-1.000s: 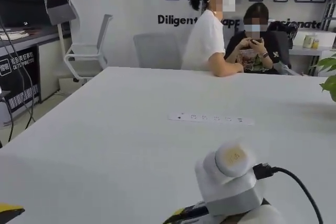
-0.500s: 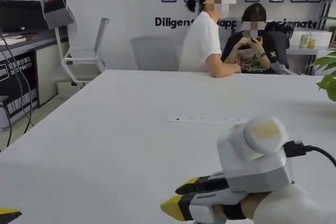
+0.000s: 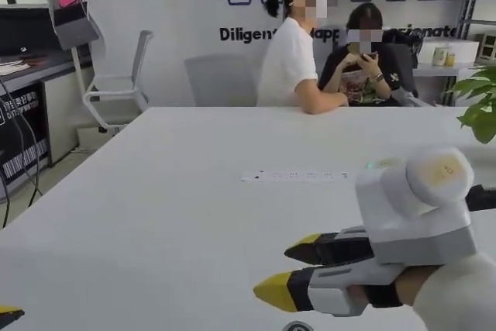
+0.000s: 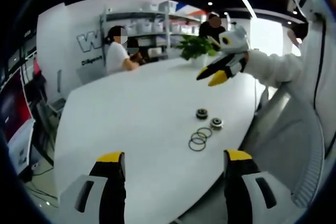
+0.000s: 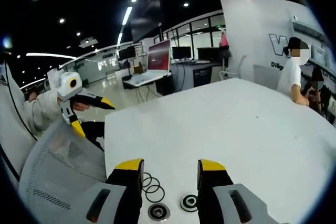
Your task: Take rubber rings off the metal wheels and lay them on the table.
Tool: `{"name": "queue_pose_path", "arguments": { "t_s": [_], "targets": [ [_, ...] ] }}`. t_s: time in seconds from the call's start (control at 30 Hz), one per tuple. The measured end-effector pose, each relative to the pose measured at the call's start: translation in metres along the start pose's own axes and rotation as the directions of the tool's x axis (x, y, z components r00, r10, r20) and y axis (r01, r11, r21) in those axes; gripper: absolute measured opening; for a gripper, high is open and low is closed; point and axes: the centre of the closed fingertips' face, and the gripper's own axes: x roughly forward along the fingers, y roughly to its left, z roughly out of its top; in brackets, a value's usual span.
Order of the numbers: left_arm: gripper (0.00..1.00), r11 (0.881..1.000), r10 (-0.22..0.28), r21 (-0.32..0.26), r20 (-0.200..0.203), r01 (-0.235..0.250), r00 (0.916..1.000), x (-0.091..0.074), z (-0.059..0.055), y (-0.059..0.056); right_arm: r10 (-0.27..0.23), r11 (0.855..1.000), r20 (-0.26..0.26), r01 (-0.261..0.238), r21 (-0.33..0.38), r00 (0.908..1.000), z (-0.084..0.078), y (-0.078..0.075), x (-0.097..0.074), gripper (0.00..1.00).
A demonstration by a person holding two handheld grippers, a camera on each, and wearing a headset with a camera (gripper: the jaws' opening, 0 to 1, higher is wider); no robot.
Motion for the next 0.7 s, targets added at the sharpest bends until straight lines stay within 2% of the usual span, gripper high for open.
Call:
{"name": "queue_pose_path", "arguments": {
  "t_s": [0.33,0.53,0.7],
  "targets": [
    [0.8,0.999,-0.016,0.029,0.031,0.015,0.9994,-0.001,0.022,-0.001,-0.038,0.999,0.047,0.039,-0.026,0.9982,0.006,-0.016,-0.038,0.48],
    [0.83,0.999,-0.024,0.045,0.051,0.022,0.9984,-0.001,0.033,0.002,-0.081,0.997,0.077,0.081,0.008,0.9937,-0.002,-0.032,-0.061,0.58],
    [0.87,0.997,-0.038,0.067,0.055,0.035,0.9977,0.002,0.042,0.002,-0.107,0.994,0.076,0.105,0.025,0.9914,-0.014,-0.038,-0.071,0.65]
  ]
}}
